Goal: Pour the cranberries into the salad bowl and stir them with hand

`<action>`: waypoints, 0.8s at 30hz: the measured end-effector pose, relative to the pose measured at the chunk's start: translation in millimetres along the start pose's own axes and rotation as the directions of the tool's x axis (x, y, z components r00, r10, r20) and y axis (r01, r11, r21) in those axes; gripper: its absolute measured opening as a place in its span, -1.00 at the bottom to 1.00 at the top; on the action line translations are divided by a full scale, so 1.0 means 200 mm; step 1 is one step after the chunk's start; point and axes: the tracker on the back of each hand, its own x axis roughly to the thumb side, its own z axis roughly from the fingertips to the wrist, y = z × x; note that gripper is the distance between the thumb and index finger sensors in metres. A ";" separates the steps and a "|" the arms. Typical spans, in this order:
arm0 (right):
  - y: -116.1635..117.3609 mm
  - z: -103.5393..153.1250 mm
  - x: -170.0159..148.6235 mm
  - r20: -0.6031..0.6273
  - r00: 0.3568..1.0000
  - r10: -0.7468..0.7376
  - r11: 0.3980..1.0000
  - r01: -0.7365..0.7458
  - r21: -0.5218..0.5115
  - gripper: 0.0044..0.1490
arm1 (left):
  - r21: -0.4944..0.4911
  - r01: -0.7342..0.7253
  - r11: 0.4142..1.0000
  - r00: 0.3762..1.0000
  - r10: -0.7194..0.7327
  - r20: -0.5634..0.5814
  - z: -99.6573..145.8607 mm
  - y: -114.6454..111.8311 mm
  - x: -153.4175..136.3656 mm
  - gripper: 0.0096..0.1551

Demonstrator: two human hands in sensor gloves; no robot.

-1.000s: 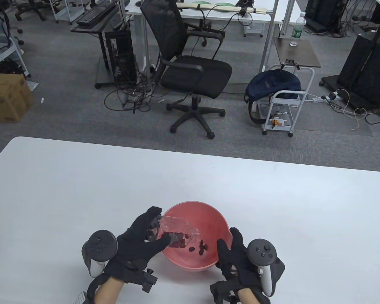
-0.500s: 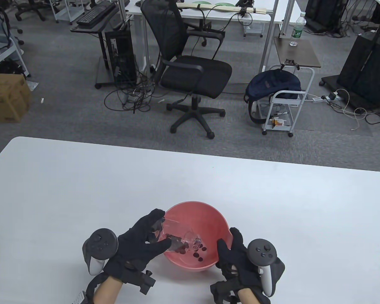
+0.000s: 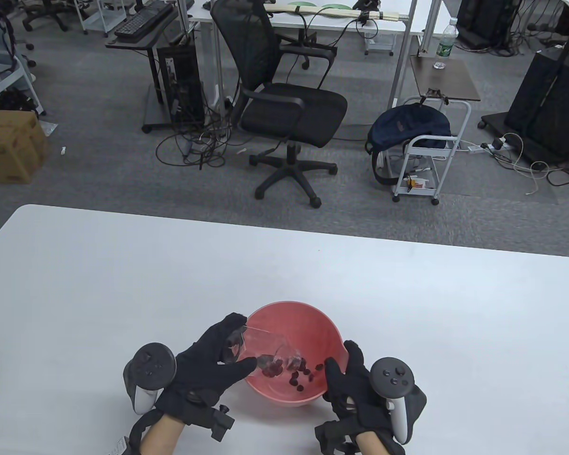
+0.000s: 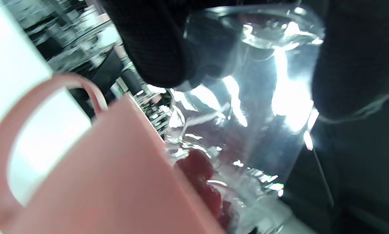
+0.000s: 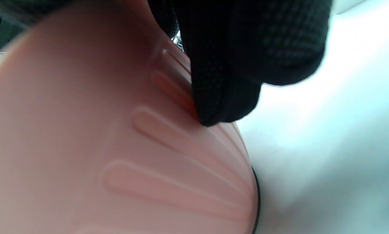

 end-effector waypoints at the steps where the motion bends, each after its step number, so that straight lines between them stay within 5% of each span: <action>1: 0.00 0.00 0.00 0.000 1.000 0.000 1.000 0.000 0.000 -0.10 | -0.015 -0.098 0.995 0.995 0.098 -0.021 0.00 -0.01 -0.01 0.02; 2: 0.00 0.00 0.00 0.000 1.000 0.001 1.000 -0.001 0.000 -0.09 | 0.014 -0.216 0.976 0.974 0.216 -0.063 0.01 -0.03 -0.01 0.02; 5: 0.00 0.00 0.00 0.000 1.000 0.000 1.000 0.000 0.001 -0.09 | 0.036 0.051 0.998 0.999 -0.051 -0.009 0.01 -0.01 0.01 0.02; 8: 0.00 0.00 0.00 0.001 1.000 0.002 1.000 -0.002 0.000 -0.10 | 0.004 -0.229 0.973 0.972 0.229 -0.051 0.01 -0.03 -0.01 0.01; 11: 0.00 0.00 0.00 0.001 1.000 0.001 1.000 -0.001 0.000 -0.10 | 0.067 0.130 0.989 0.991 -0.130 0.004 0.02 0.00 0.03 0.02; 14: 0.00 0.00 0.00 0.001 1.000 0.002 1.000 -0.002 0.001 -0.09 | 0.040 -0.191 0.981 0.980 0.193 -0.053 0.02 -0.02 0.00 0.02; 17: 0.00 0.00 0.00 0.001 1.000 0.002 1.000 -0.002 0.000 -0.10 | 0.077 0.110 0.991 0.994 -0.110 -0.013 0.02 0.00 0.02 0.02; 20: 0.00 0.00 0.00 0.001 1.000 0.002 1.000 -0.002 0.001 -0.09 | 0.035 -0.201 0.979 0.978 0.203 -0.057 0.02 -0.02 -0.01 0.02; 21: 0.00 0.00 0.00 0.001 1.000 0.001 1.000 -0.001 0.001 -0.09 | 0.080 -0.163 0.983 0.983 0.168 -0.066 0.03 -0.02 0.00 0.02; 23: 0.00 0.00 0.00 0.001 1.000 0.000 1.000 0.000 0.003 -0.10 | 0.091 0.158 0.983 0.987 -0.156 -0.026 0.02 0.00 0.03 0.03; 24: 0.00 0.00 0.00 0.001 1.000 0.001 1.000 -0.001 0.002 -0.09 | 0.065 0.167 0.984 0.986 -0.167 -0.004 0.02 0.00 0.03 0.03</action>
